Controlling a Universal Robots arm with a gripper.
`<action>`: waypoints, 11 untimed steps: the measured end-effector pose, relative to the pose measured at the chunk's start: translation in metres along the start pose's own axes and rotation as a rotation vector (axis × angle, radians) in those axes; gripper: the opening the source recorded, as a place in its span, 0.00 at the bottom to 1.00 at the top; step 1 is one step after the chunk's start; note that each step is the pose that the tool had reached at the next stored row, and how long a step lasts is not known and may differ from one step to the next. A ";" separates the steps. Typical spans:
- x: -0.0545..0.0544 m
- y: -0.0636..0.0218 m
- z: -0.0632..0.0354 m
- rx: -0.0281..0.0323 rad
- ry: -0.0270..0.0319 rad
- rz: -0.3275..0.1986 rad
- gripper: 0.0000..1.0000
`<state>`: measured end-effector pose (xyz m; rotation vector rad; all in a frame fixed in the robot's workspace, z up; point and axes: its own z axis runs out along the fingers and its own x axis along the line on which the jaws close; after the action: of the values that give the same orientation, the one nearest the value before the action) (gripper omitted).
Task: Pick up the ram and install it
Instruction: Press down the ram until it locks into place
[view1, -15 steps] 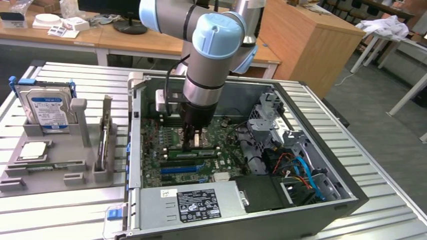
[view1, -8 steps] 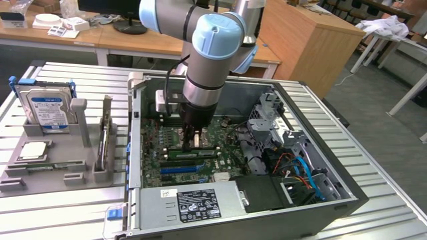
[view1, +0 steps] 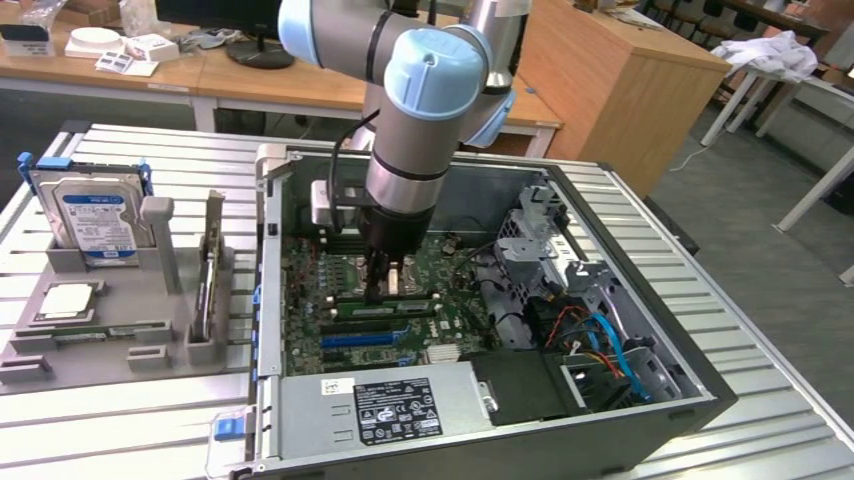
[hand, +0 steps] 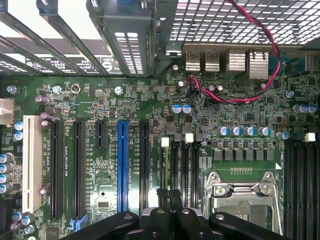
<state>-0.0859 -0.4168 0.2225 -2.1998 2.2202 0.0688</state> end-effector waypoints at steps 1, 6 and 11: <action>0.000 0.0000 0.0002 -0.0001 0.0003 0.000 0.11; 0.000 0.0000 0.0005 0.0000 0.0001 0.000 0.11; 0.000 0.0001 -0.0073 0.0002 -0.0002 0.000 0.11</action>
<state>-0.0858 -0.4168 0.2298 -2.1996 2.2201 0.0688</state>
